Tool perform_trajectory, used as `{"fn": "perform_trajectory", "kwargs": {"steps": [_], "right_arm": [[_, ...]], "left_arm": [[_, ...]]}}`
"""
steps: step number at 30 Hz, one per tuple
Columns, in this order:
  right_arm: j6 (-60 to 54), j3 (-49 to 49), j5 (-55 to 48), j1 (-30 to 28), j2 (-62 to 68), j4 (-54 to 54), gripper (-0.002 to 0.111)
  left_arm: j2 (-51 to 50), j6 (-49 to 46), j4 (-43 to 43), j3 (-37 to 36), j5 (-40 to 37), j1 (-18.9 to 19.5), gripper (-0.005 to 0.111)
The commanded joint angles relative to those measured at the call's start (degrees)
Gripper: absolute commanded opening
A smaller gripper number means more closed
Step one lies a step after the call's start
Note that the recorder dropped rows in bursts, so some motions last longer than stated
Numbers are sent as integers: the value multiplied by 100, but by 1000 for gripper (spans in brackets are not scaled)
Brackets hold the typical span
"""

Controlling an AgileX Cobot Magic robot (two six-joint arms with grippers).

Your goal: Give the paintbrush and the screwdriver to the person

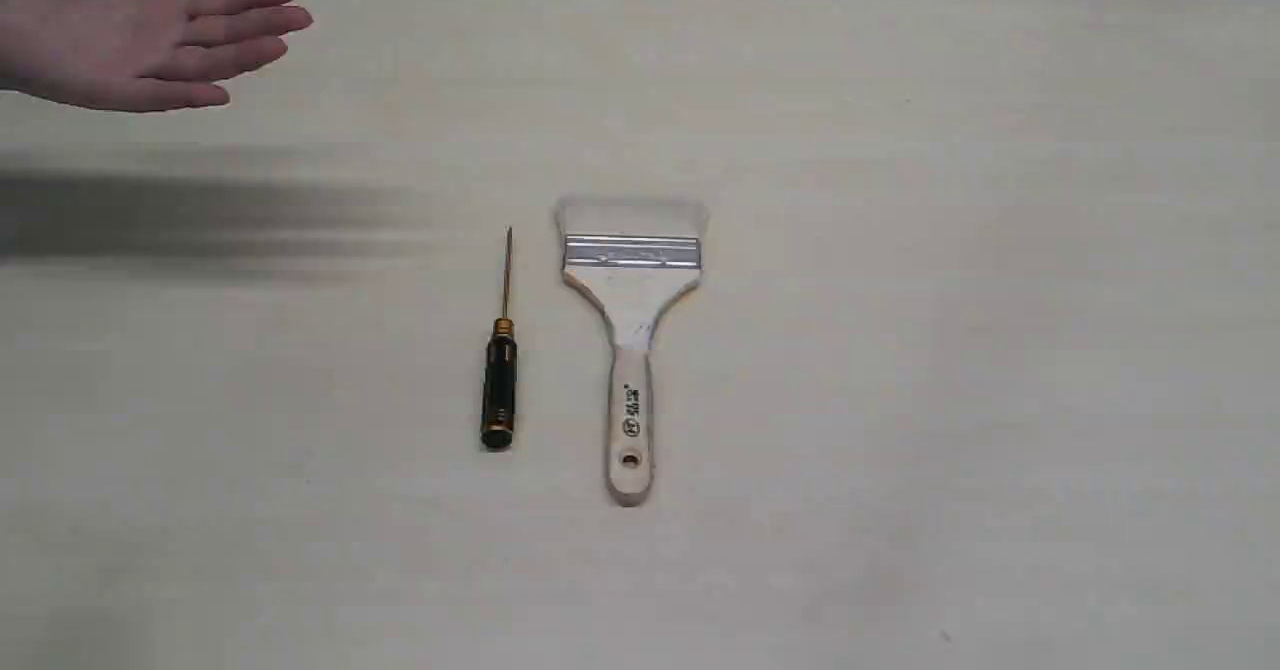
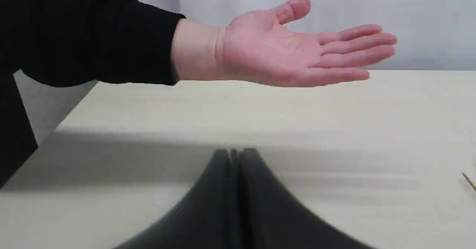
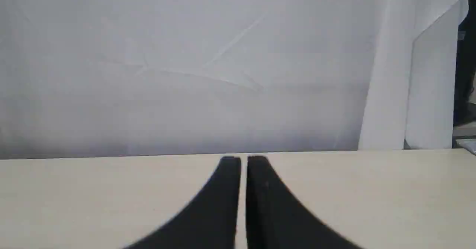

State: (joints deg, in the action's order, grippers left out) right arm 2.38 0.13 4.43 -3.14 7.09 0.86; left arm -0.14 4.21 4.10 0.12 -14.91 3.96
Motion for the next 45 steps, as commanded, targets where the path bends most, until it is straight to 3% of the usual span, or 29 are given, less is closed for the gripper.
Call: {"fn": "perform_trajectory", "kwargs": {"steps": [1, 11, 14, 18, 20, 26, 36, 41, 45], "right_arm": [[25, -13, -20, -7, -14, 2, 4], [864, -13, 491, 65, -2, -86, 4], [2075, -13, 1044, 544, 104, -1295, 7], [4379, 496, 1602, 1446, 714, -3941, 34], [4642, 889, 1516, 1732, 1169, -4494, 44], [4793, 2249, 524, 2453, 3024, -4739, 45], [4434, 4801, -2700, 4665, 6466, -4670, 45], [3529, 6014, -3295, 4925, 7687, -3553, 47], [2679, 6988, -4069, 4902, 8553, -2349, 61]], "left_arm": [[14, 12, -23, -12, 59, -32, 0], [14, 12, -23, -12, 59, -32, 0], [14, 12, -23, -12, 59, -32, 0], [14, 12, -9, -12, 63, -32, 0], [14, 12, -9, -12, 63, -32, 0], [14, 12, -9, -12, 63, -32, 0], [14, 12, -9, -12, 63, -32, 0], [14, 12, -9, -12, 63, -32, 0], [14, 12, -9, -12, 63, -32, 0]]}}
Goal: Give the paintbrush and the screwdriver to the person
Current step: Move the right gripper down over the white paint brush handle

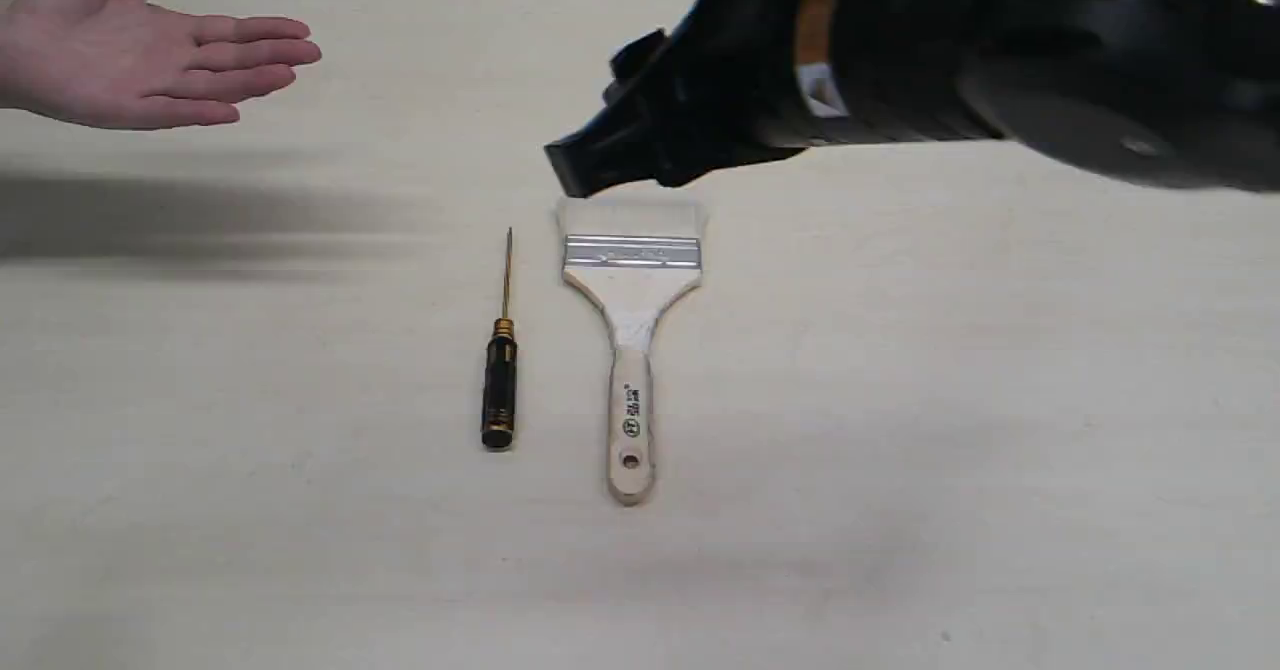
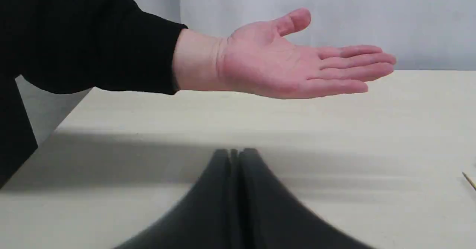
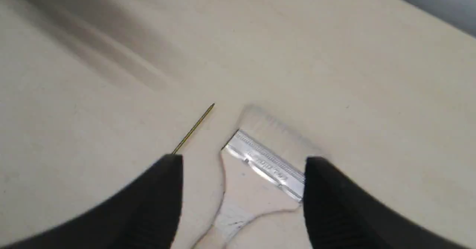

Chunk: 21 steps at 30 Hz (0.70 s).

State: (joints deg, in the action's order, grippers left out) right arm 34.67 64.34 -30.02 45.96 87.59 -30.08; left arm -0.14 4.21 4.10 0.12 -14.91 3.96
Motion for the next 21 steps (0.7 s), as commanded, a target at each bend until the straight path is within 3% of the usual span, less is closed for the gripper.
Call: {"fn": "perform_trajectory", "kwargs": {"steps": [1, 7, 12, 21], "right_arm": [[-552, 762, -917, -9, 679, 802, 64], [-421, 1835, -2195, -12, 1779, 776, 63], [-3, 2129, -2253, -37, 2358, 824, 63], [226, 2157, -2314, -409, 3039, 2033, 55]], "left_arm": [[14, 12, -25, -12, 48, -32, 0], [14, 12, -25, -12, 48, -32, 0], [14, 12, -25, -12, 48, -32, 0], [14, 12, -25, -12, 48, -32, 0]]}}
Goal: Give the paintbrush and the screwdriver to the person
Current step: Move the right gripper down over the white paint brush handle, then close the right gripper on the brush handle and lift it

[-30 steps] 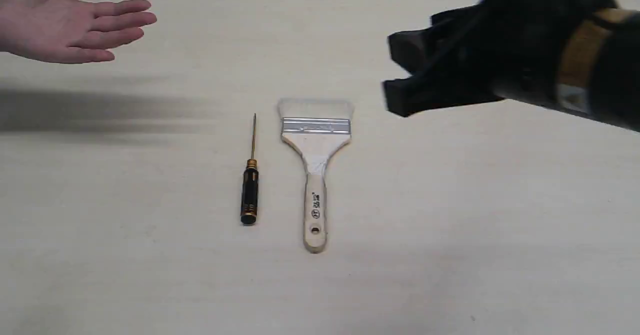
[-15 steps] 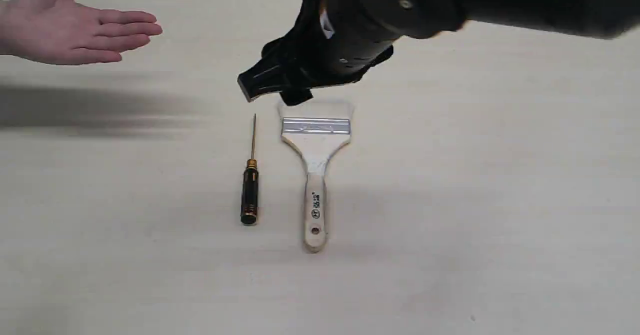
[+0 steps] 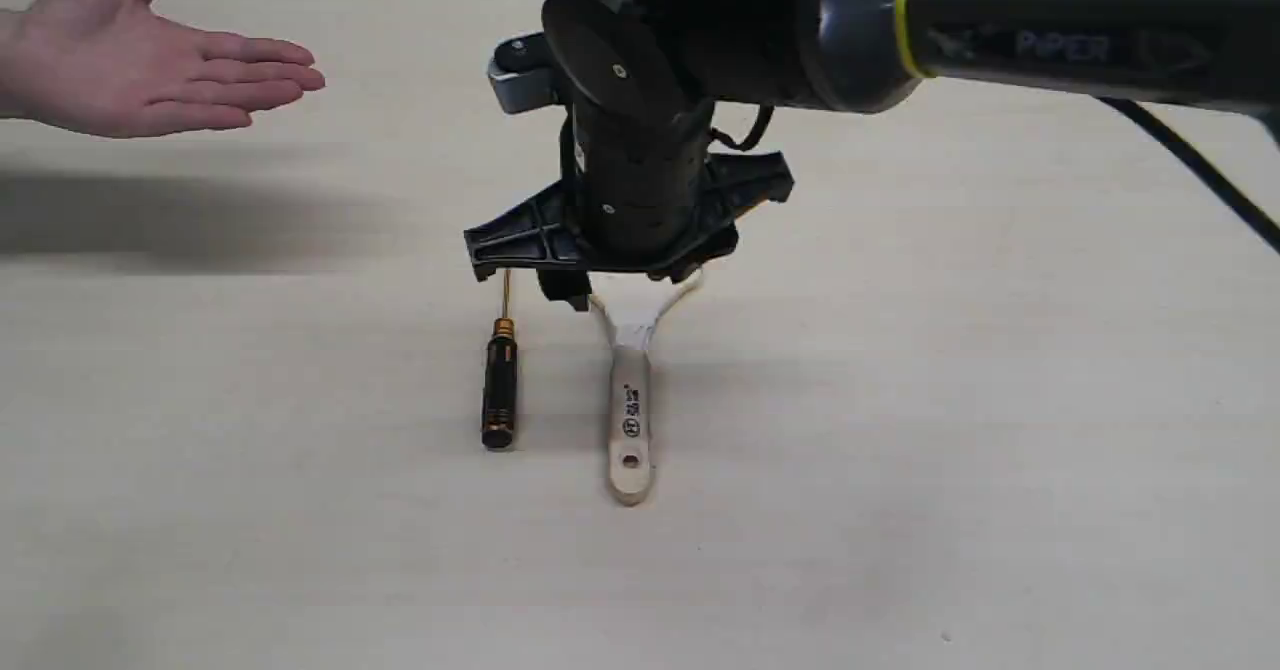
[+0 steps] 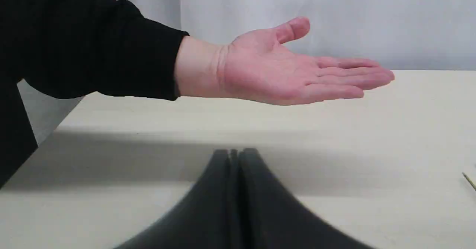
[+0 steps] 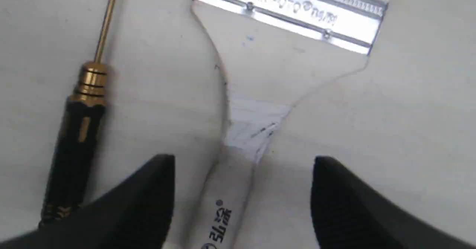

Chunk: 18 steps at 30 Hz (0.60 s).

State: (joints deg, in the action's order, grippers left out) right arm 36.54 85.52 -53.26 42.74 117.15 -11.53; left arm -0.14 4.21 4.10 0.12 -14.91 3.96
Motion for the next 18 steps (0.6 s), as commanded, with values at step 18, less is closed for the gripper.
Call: {"fn": "perform_trajectory", "kwargs": {"steps": [18], "right_arm": [[311, 39, 473, -87, 939, 185, 55]], "left_arm": [[14, 12, -5, -12, 62, -32, 0]]}}
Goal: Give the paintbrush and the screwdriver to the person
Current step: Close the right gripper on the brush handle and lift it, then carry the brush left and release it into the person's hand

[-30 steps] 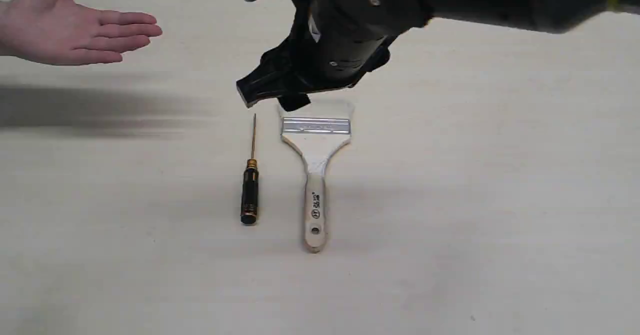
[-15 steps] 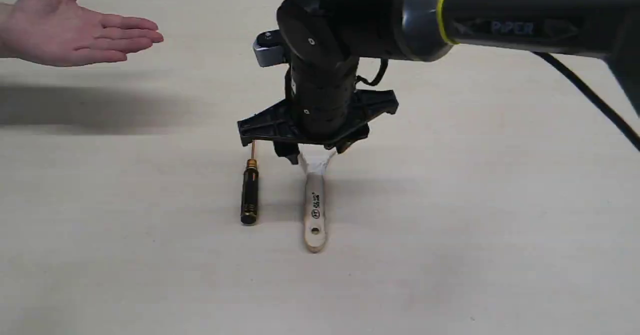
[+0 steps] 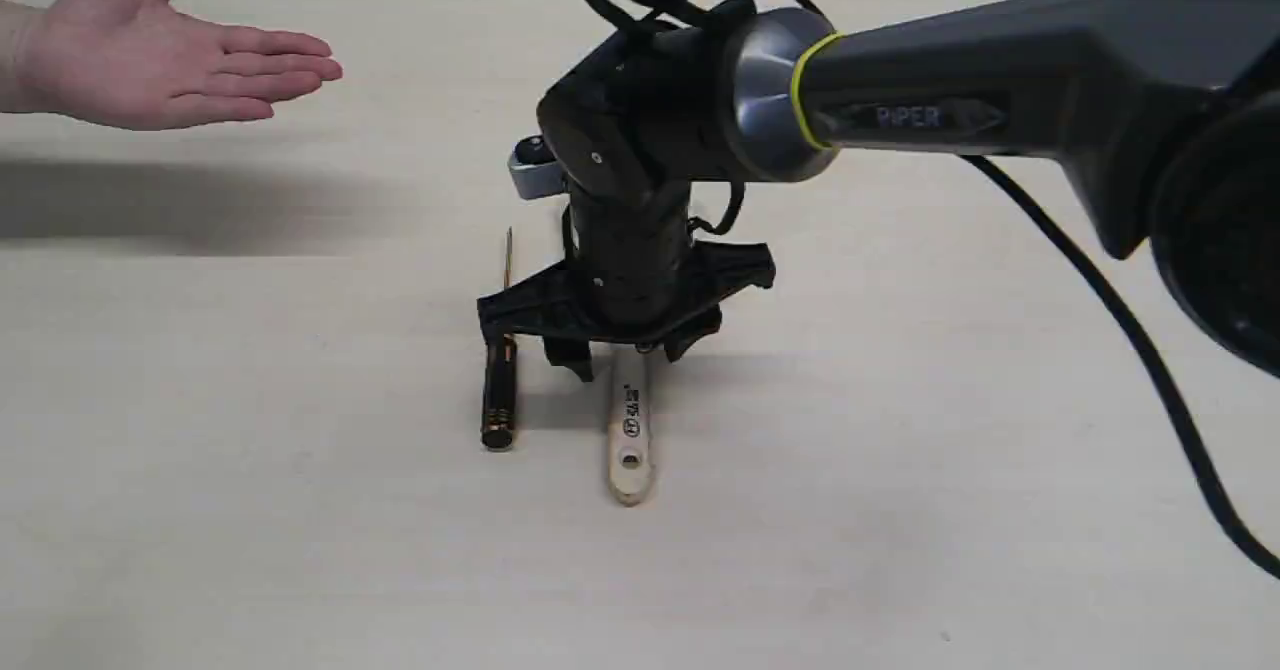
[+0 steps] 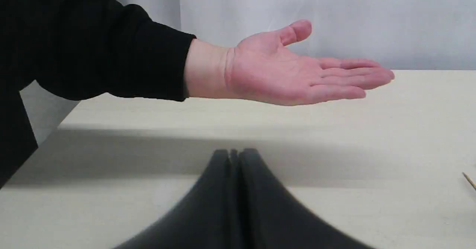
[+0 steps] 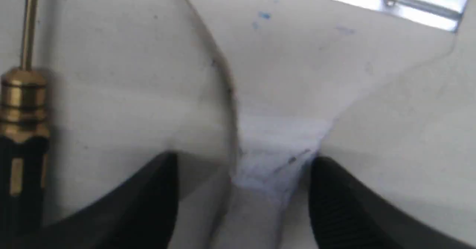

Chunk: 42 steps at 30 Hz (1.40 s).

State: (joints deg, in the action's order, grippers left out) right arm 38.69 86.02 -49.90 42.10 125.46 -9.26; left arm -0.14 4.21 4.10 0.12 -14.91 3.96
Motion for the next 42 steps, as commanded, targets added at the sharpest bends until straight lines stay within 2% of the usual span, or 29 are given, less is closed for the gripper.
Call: {"fn": "perform_trajectory", "kwargs": {"steps": [1, 5, 7, 12, 13, 20, 25, 30, 33, 38, 42], "right_arm": [[102, -10, 195, -23, 120, -42, 55], [120, -10, 440, -61, 158, -59, 54], [284, -10, 466, -101, 158, -59, 45], [355, -10, 229, -168, 158, -340, 8], [355, -10, 154, -168, 158, -431, 4], [-137, -10, 148, -92, -45, -623, 4], [-425, -10, 455, 74, -831, -626, 4], [-1024, 160, 967, 135, -1691, -165, 4], [-1828, 552, 1235, 177, -1854, 502, 4], [-3143, 1261, 1702, 433, -1590, 1610, 4], [-3505, 1889, 1739, 577, -920, 1902, 4]], "left_arm": [[14, 12, -5, -12, 62, -32, 0], [14, 12, -5, -12, 62, -32, 0], [14, 12, -5, -12, 62, -32, 0], [14, 12, -5, -12, 62, -32, 0], [14, 12, -5, -12, 62, -32, 0], [14, 12, -5, -12, 62, -32, 0], [14, 12, -21, -12, 60, -32, 0], [14, 12, -21, -12, 60, -32, 0], [14, 12, -21, -12, 60, -32, 0], [14, 12, -21, -12, 60, -32, 0], [14, 12, -21, -12, 60, -32, 0]]}}
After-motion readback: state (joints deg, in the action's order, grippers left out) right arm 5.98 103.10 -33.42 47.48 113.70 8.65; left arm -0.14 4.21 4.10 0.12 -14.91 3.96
